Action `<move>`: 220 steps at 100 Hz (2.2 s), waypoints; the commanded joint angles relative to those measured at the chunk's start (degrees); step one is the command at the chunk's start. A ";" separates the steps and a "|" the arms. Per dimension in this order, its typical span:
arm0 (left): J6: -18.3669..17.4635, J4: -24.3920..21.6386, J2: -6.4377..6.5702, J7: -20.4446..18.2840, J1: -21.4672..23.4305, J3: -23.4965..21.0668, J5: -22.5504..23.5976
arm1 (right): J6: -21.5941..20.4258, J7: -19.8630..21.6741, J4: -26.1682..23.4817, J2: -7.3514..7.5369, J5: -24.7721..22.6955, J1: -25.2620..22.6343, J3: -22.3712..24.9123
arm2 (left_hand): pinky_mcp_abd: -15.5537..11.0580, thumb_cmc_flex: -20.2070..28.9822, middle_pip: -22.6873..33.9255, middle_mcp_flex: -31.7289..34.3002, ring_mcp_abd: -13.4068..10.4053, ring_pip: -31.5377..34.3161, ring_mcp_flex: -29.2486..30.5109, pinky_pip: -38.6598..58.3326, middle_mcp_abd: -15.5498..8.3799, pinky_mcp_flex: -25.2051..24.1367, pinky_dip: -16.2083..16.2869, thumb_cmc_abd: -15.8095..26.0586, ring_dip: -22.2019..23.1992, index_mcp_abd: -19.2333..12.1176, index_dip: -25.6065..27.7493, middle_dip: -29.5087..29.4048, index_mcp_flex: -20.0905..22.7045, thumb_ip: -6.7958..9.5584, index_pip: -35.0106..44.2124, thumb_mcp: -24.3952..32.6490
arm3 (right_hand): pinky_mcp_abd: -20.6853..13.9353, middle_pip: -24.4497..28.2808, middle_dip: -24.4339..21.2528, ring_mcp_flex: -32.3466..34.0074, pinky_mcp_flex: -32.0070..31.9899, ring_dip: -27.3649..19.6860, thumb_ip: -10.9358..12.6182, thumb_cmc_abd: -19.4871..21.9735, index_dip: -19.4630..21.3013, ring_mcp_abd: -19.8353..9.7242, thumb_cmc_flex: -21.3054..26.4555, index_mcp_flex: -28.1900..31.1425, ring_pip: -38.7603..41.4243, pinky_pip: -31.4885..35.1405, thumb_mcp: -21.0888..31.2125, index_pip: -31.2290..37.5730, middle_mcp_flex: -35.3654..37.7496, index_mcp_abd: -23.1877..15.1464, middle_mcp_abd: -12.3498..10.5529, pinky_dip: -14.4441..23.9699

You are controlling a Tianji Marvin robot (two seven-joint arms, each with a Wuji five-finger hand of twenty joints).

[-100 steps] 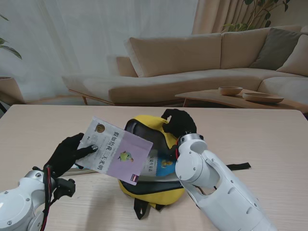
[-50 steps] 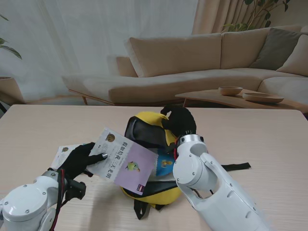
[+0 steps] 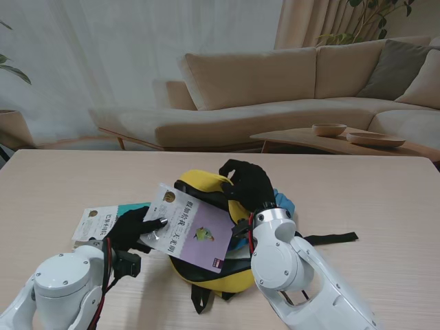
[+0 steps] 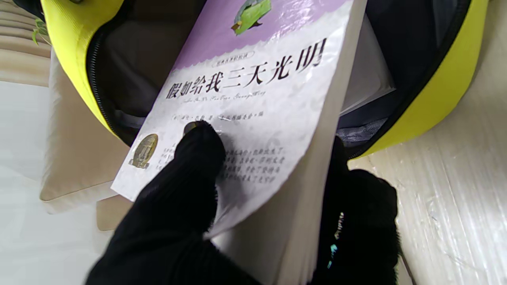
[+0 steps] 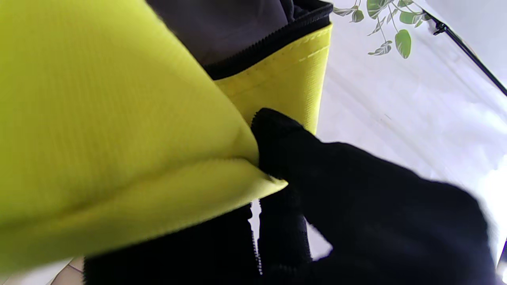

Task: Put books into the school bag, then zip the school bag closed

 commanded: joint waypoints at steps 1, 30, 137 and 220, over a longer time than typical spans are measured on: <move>0.65 0.11 -1.22 0.01 -0.35 0.72 -0.55 | -0.86 0.88 -1.19 -0.32 -0.32 -0.64 -0.45 | 0.25 8.58 6.01 2.44 0.41 3.06 1.58 3.74 -4.32 1.04 1.37 9.35 0.60 -12.75 11.34 1.22 8.11 3.53 19.42 9.43 | -1.70 2.51 0.94 2.30 1.55 0.63 5.32 9.62 6.17 -0.25 7.26 3.64 1.99 5.57 1.83 9.81 -0.42 -9.21 -0.44 0.28; 2.61 2.42 -2.83 4.16 -3.23 3.39 -3.87 | -2.85 1.76 -1.74 0.18 -0.57 -2.11 -0.65 | -0.02 8.58 6.23 2.13 0.21 3.00 1.36 3.73 -4.72 0.89 1.25 9.69 0.52 -12.99 11.15 1.00 7.57 3.38 19.93 9.32 | -1.71 2.48 1.04 2.30 1.54 0.65 5.36 9.68 6.51 -0.25 7.25 3.65 1.98 5.60 1.78 9.80 -0.40 -9.29 -0.47 0.20; 13.35 15.17 -8.32 11.70 -15.81 12.20 -12.24 | -6.12 4.76 -2.88 1.37 -0.47 -4.78 -0.42 | -0.56 8.58 4.19 0.37 0.38 0.54 -0.16 2.24 -4.40 -0.68 -0.26 9.89 -0.82 -12.16 7.47 -0.86 4.46 2.20 20.00 9.85 | -1.71 2.40 1.12 2.17 1.54 0.67 5.28 9.58 7.26 -0.22 7.40 3.67 1.79 5.67 1.95 9.70 -0.42 -9.24 -0.45 0.03; 19.05 15.26 -10.04 13.20 -15.77 11.40 -11.74 | -3.91 -2.87 0.05 -1.21 0.50 -1.97 -1.52 | -0.01 8.57 7.09 -0.30 -0.37 1.51 1.23 3.20 -3.36 0.54 -1.14 9.97 -1.46 -7.21 -6.71 -3.06 -4.07 2.04 21.27 9.45 | -1.71 3.19 1.34 1.89 1.51 0.66 4.42 11.23 7.93 -0.26 7.70 1.64 1.32 5.61 1.06 10.86 -1.64 -9.08 -0.75 -0.06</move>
